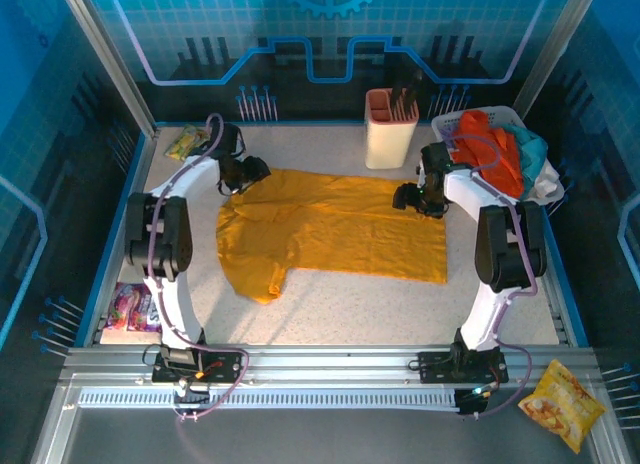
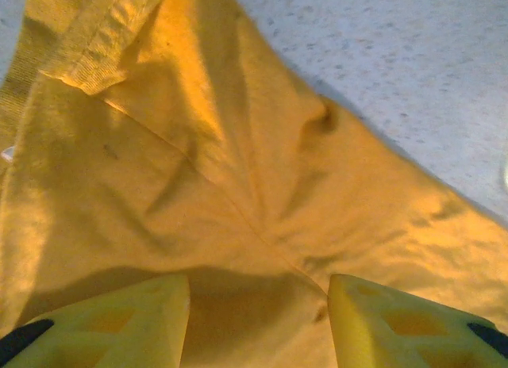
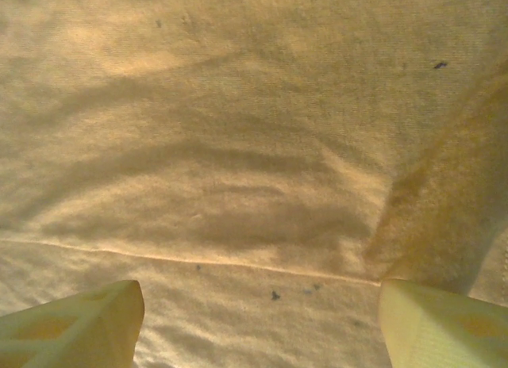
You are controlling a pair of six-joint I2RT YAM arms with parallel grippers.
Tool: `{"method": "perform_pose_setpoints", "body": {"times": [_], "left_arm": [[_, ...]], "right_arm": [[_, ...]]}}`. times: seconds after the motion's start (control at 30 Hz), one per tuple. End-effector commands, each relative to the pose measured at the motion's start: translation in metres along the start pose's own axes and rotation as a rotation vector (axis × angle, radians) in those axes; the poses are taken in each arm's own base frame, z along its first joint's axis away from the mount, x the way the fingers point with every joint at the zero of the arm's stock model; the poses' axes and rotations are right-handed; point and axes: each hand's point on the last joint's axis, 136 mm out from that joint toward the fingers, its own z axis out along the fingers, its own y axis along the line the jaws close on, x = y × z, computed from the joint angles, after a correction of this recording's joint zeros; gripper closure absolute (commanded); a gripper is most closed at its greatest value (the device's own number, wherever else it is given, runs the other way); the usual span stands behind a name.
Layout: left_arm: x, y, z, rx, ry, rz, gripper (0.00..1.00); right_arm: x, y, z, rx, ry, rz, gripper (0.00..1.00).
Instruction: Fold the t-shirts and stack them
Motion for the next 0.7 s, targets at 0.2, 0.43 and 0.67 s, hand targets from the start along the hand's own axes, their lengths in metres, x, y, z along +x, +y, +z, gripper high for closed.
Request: {"method": "perform_pose_setpoints", "body": {"times": [0.2,0.43,0.67], "left_arm": [[0.011,0.056,0.037,-0.198,0.087,-0.059,0.53],[0.049,0.088,0.014,-0.266,0.091,-0.073,0.54],[0.086,0.105,-0.011,-0.288,0.126,-0.084,0.54]], "right_arm": [[0.016,-0.038,0.022,0.155,0.092,0.017,0.22],[0.028,-0.047,0.019,0.182,0.116,0.019,0.22],[0.054,-0.059,0.025,0.208,0.176,0.017,0.23]]}}
